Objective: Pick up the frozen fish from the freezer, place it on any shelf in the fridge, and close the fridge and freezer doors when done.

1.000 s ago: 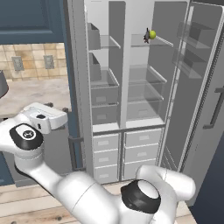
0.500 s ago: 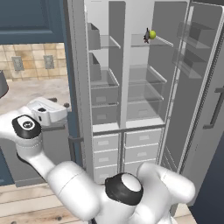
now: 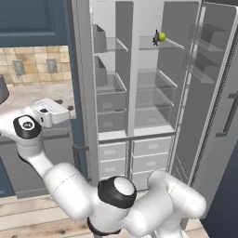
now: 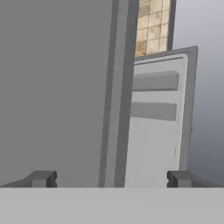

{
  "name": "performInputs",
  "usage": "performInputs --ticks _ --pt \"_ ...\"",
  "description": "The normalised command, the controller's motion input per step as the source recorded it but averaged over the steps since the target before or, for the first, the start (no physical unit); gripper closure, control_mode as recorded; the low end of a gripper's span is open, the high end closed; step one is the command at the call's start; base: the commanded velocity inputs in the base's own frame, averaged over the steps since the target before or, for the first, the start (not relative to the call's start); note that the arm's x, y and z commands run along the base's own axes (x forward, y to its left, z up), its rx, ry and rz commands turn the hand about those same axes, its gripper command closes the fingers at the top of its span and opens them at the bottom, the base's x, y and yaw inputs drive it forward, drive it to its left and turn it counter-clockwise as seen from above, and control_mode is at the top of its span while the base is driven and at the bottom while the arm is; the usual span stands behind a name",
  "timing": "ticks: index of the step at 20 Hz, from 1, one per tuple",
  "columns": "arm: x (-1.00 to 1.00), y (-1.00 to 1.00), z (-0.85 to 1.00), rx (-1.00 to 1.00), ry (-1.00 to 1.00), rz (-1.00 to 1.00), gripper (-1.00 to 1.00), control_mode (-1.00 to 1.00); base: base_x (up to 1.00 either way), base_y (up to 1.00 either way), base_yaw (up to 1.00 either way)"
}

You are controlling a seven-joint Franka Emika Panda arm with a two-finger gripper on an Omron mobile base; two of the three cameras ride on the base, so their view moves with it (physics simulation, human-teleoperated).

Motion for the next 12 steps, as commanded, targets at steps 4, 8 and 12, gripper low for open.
performInputs --ticks 4,8,12 --pt "0.38 -0.11 0.0 0.0 0.0 -0.1 -1.0 -1.0 0.0 0.0 0.0" --pt "0.29 -0.14 -0.01 0.0 0.0 -0.07 -1.0 -1.0 0.0 0.0 0.0" --pt "0.15 -0.26 0.0 0.0 0.0 -0.03 -1.0 -1.0 0.0 0.0 0.0"
